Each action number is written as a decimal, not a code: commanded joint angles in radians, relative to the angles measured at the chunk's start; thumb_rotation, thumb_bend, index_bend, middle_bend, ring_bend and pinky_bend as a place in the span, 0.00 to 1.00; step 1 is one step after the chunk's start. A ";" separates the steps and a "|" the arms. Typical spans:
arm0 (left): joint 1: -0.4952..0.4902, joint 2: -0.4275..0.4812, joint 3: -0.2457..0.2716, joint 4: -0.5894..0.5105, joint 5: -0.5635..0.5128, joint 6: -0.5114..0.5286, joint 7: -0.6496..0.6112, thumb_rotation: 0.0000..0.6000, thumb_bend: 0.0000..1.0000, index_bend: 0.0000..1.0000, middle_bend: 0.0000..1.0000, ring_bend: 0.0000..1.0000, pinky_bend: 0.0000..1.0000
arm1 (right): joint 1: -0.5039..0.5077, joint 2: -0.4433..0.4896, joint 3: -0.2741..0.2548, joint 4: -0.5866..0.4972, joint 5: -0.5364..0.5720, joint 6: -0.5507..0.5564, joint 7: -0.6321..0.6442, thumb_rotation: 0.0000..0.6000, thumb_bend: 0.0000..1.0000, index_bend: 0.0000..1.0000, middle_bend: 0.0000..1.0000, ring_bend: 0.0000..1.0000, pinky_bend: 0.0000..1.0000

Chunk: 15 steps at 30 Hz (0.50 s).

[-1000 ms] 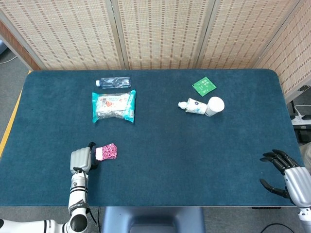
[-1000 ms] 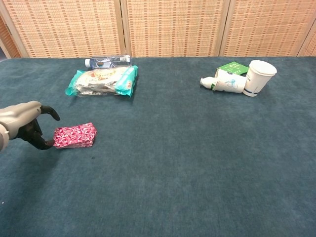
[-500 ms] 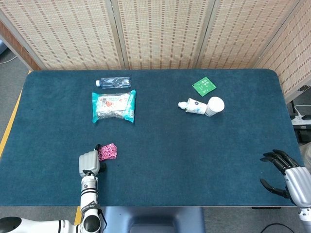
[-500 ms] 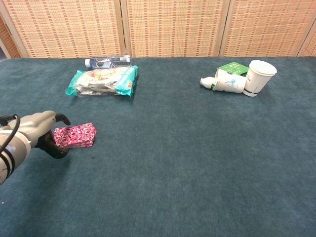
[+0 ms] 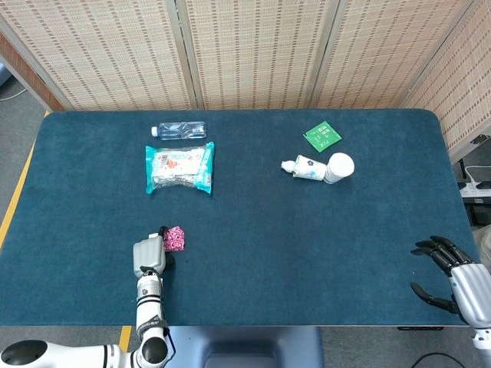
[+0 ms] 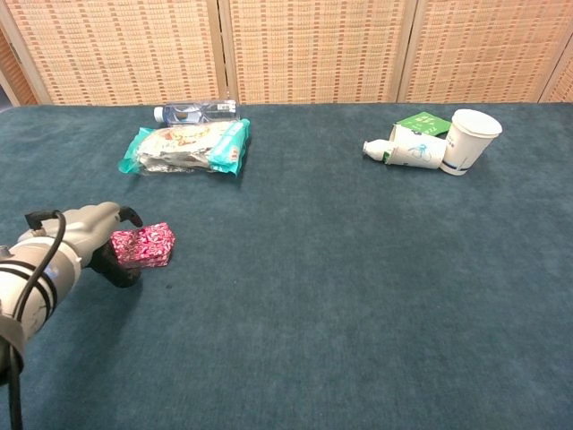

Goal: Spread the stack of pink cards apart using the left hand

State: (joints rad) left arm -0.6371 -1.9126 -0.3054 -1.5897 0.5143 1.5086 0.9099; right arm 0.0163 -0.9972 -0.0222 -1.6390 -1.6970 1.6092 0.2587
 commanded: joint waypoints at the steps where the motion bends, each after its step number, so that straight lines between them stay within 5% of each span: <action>1: -0.005 -0.012 -0.003 0.025 0.007 0.003 0.007 1.00 0.37 0.16 1.00 1.00 1.00 | -0.001 0.000 0.000 0.001 -0.001 0.002 0.003 1.00 0.13 0.34 0.25 0.16 0.32; 15: 0.006 -0.025 -0.010 0.069 0.022 0.001 0.017 1.00 0.37 0.23 1.00 1.00 1.00 | 0.002 -0.001 0.000 -0.002 0.001 -0.006 -0.006 1.00 0.13 0.34 0.25 0.16 0.32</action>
State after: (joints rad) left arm -0.6310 -1.9381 -0.3151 -1.5208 0.5364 1.5093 0.9263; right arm 0.0182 -0.9983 -0.0227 -1.6413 -1.6960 1.6035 0.2522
